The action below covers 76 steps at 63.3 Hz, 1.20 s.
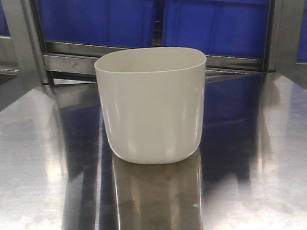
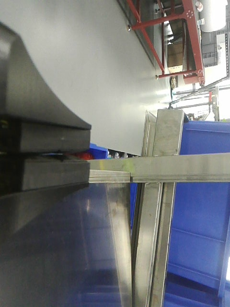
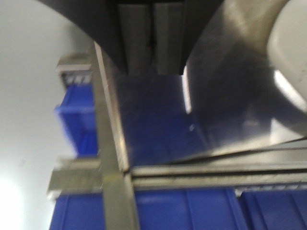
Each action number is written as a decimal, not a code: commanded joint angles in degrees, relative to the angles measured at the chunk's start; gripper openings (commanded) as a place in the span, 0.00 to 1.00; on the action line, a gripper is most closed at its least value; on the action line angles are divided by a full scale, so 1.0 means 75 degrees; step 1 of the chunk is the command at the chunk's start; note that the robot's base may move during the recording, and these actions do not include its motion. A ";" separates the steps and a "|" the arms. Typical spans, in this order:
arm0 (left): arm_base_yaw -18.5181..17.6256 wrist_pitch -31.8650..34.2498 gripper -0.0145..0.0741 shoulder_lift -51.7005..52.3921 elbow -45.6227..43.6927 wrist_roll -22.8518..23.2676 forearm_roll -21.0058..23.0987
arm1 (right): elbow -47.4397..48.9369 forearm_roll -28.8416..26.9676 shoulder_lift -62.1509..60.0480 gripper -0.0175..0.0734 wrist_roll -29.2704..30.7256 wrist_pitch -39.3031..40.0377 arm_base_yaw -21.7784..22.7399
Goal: Move white bin to right shelf second layer
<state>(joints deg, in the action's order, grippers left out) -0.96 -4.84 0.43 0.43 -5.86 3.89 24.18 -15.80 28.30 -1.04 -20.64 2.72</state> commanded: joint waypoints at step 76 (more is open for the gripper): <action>-0.0015 0.0645 0.26 0.0101 0.0281 0.0020 0.0046 | 0.8358 0.1233 0.7707 0.74 -0.2490 -0.6624 -0.3394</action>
<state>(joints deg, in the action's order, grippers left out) -0.96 -4.84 0.43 0.43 -5.86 3.89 81.12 -7.45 84.70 -19.20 -68.05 -21.59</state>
